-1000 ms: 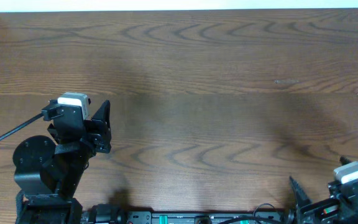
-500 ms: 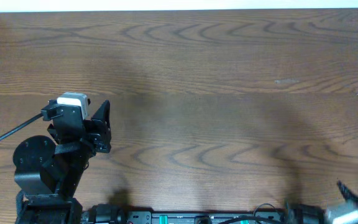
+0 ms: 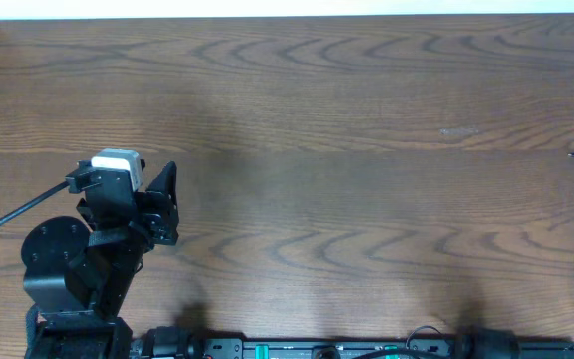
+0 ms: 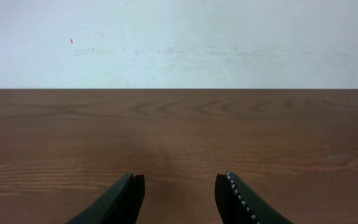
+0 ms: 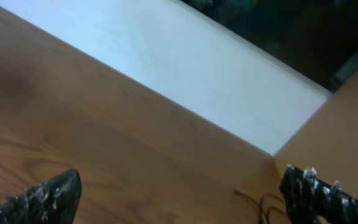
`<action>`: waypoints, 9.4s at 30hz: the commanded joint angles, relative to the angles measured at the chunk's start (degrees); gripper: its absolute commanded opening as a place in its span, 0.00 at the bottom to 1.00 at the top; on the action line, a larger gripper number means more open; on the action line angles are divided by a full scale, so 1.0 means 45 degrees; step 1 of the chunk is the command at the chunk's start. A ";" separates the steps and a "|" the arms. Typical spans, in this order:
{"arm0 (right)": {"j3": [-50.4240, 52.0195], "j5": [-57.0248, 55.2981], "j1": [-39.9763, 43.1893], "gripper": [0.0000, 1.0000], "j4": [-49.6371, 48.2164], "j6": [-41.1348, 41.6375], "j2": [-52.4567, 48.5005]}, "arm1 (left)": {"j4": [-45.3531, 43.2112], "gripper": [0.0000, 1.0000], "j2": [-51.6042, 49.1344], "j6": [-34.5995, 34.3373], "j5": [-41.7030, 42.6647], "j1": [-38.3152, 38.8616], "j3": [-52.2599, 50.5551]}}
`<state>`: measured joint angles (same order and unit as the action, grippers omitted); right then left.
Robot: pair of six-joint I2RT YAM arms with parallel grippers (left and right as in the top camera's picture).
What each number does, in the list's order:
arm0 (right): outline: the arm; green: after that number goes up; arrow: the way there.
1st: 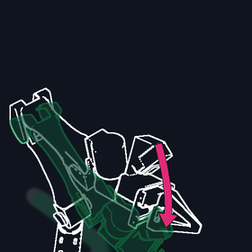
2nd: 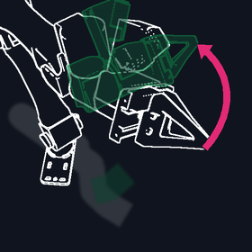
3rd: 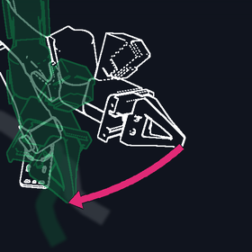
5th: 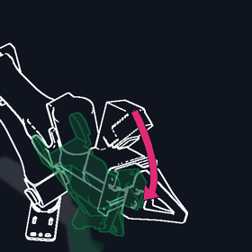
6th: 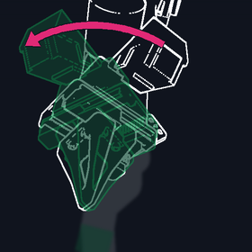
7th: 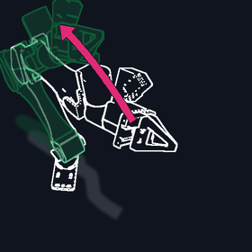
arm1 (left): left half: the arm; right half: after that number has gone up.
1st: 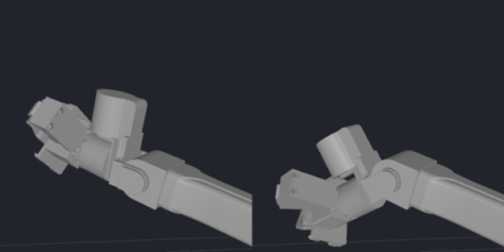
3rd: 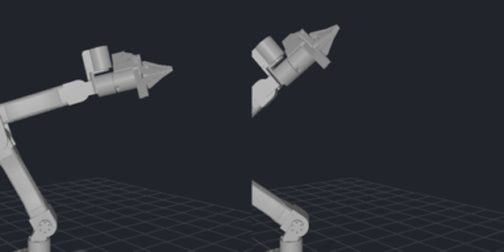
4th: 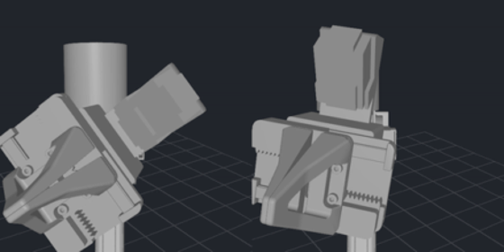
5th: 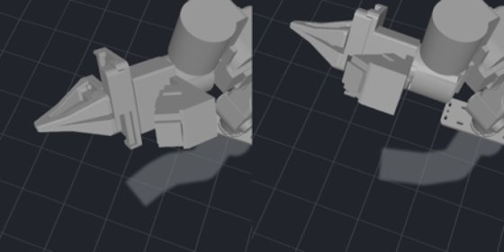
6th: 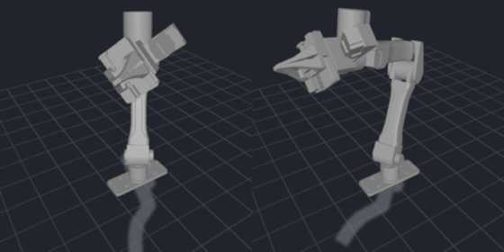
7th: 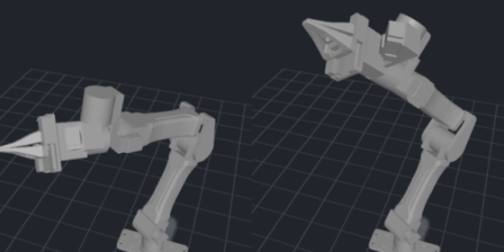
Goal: Untangle cables
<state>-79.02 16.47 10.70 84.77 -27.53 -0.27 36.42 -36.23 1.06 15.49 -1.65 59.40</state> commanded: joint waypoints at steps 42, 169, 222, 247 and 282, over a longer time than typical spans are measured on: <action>1.7500 -0.2691 0.0049 0.99 -2.2867 0.6883 -0.0262 | 0.0010 0.43 0.0063 -0.0209 -0.0121 0.0019 0.0282; 1.7481 -0.2914 0.0029 0.99 -1.7918 1.0297 -0.0554 | -0.7164 0.92 0.8034 -0.1282 -0.3973 0.0029 -1.3148; 1.7481 -0.2973 -0.4041 0.99 -1.7913 0.9976 0.0000 | -0.7198 0.92 0.8000 -0.1287 -0.3973 0.0029 -1.3148; 1.7481 -0.3201 -0.4065 0.99 -1.7889 0.4478 0.0000 | -0.7198 0.92 0.8000 -0.1287 -0.3973 0.0029 -1.3148; 1.7481 -0.3201 -0.4065 0.99 -1.7889 0.4478 -0.0005 | -0.7266 0.92 0.8000 -0.1345 -0.2059 0.0029 -1.3138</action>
<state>-0.38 2.74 -7.11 3.92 -6.72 -0.84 1.43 -0.58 -5.72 2.11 -1.65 0.99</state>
